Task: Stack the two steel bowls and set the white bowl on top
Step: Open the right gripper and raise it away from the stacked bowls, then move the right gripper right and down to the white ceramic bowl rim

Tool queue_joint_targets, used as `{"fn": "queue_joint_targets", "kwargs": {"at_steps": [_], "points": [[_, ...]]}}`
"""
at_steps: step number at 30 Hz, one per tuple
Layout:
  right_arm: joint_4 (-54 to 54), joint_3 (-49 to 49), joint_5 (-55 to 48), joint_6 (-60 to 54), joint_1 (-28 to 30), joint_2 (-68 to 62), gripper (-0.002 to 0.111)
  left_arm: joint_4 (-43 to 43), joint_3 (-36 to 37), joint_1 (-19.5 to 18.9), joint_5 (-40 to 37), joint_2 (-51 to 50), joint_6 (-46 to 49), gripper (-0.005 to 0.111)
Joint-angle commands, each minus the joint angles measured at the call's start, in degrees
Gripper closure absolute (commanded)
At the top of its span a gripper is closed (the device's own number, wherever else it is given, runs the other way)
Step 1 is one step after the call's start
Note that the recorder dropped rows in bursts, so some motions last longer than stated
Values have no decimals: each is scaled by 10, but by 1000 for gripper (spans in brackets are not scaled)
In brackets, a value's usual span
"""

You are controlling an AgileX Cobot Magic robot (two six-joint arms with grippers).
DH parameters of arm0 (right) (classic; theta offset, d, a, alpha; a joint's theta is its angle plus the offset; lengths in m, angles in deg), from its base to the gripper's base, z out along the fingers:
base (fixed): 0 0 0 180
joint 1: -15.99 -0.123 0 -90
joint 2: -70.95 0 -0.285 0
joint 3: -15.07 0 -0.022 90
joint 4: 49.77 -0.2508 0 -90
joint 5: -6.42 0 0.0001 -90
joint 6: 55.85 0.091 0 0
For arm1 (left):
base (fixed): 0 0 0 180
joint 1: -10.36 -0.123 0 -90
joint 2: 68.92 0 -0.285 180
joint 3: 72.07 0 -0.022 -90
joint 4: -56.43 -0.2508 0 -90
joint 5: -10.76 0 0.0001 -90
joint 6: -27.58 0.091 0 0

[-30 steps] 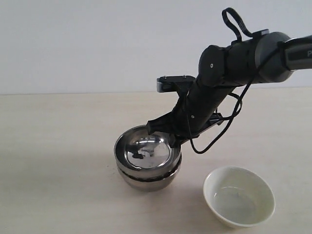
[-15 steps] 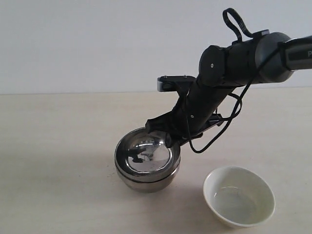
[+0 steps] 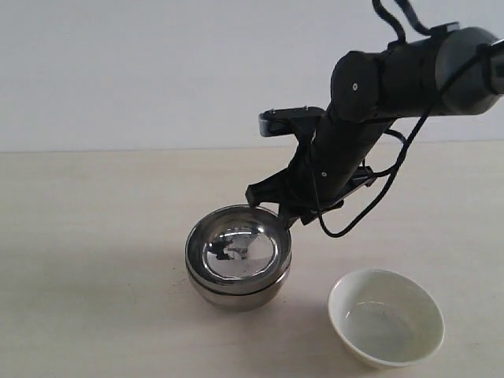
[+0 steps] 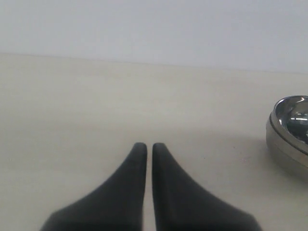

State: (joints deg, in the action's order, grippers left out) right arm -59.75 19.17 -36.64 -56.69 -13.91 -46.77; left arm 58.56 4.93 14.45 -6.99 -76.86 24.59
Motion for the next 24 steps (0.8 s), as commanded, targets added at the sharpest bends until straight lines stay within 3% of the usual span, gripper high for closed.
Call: {"fn": "queue_joint_targets", "kwargs": {"at_steps": [1,4,10,20,24], "points": [[45,-2,-25,20,6,54,69,-1,2,-1,2,2,0,103],[48,-2,-58,25,22,81,60,-1,2,-1,2,2,0,103],[55,-23,-101,18,62,126,58,-1,2,-1,2,2,0,103],[38,-165,-5,-15,102,156,58,-1,2,-1,2,2,0,103],[-75,-186,73,-73,87,154,58,-1,2,-1,2,2,0,103]]}}
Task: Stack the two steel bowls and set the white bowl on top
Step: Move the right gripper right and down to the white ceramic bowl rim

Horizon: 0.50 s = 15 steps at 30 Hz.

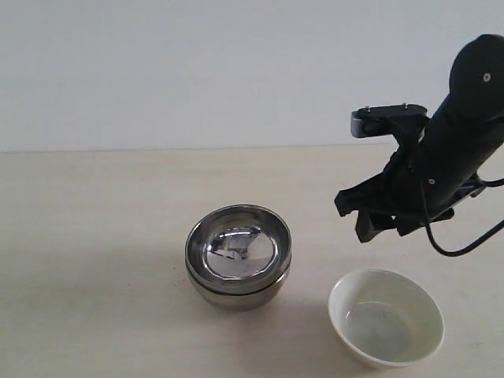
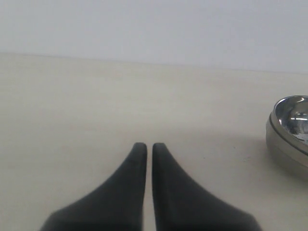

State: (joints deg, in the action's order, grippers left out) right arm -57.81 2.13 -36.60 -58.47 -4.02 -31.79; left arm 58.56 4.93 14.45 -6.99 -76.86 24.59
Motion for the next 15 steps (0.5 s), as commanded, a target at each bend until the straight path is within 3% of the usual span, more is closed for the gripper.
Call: {"fn": "queue_joint_targets", "kwargs": {"at_steps": [1,15], "points": [[-120,-16,85,-67,-17,5,58,-1,2,-1,2,2,0,103],[-171,13,137,-84,-45,-47,58,-1,2,-1,2,2,0,103]]}}
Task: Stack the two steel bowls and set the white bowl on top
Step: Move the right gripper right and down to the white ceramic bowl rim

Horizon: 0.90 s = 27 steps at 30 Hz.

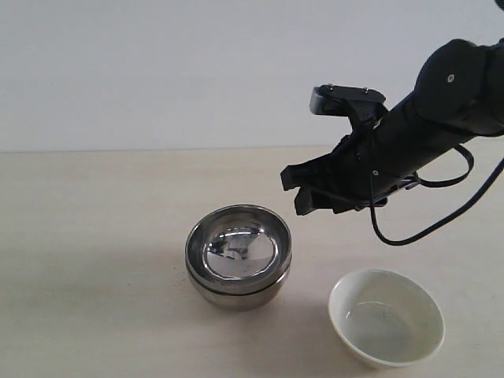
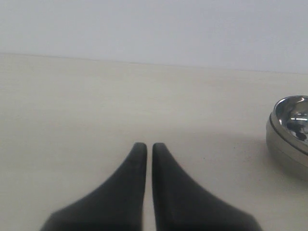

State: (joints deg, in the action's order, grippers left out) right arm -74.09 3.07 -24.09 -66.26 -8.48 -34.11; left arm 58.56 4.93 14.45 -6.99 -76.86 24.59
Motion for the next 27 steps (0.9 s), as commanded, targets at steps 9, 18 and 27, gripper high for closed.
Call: {"fn": "queue_joint_targets", "kwargs": {"at_steps": [9,18,27], "points": [[-48,3,20,-27,-1,-46,58,-1,2,-1,2,2,0,103],[-80,3,22,-57,-1,-50,58,-1,2,-1,2,2,0,103],[-83,3,31,-62,-2,-84,58,-1,2,-1,2,2,0,103]]}}
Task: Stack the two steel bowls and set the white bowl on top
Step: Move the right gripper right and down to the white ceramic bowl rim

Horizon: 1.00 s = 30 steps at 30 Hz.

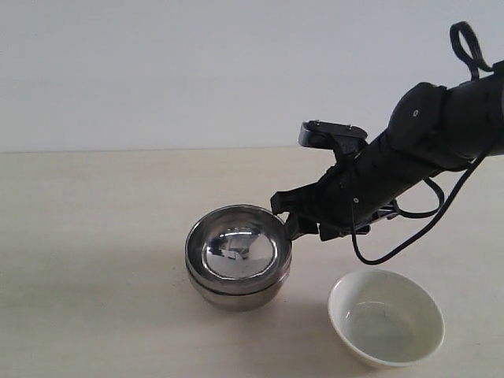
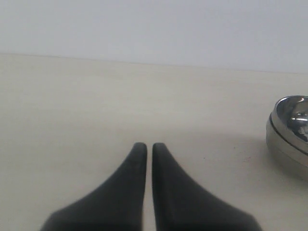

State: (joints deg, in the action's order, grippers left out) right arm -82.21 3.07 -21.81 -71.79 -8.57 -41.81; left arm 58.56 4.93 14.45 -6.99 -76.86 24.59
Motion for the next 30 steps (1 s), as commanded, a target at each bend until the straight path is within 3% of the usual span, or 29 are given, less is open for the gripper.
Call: {"fn": "queue_joint_targets", "kwargs": {"at_steps": [1,13,22,30], "points": [[-2,3,8,-7,-1,-7,58,-1,2,-1,2,2,0,103],[33,29,-34,-13,2,30,58,-1,2,-1,2,2,0,103],[45,28,-179,-15,112,55,58,-1,2,-1,2,2,0,103],[84,-19,-191,-22,135,63,58,-1,2,-1,2,2,0,103]]}}
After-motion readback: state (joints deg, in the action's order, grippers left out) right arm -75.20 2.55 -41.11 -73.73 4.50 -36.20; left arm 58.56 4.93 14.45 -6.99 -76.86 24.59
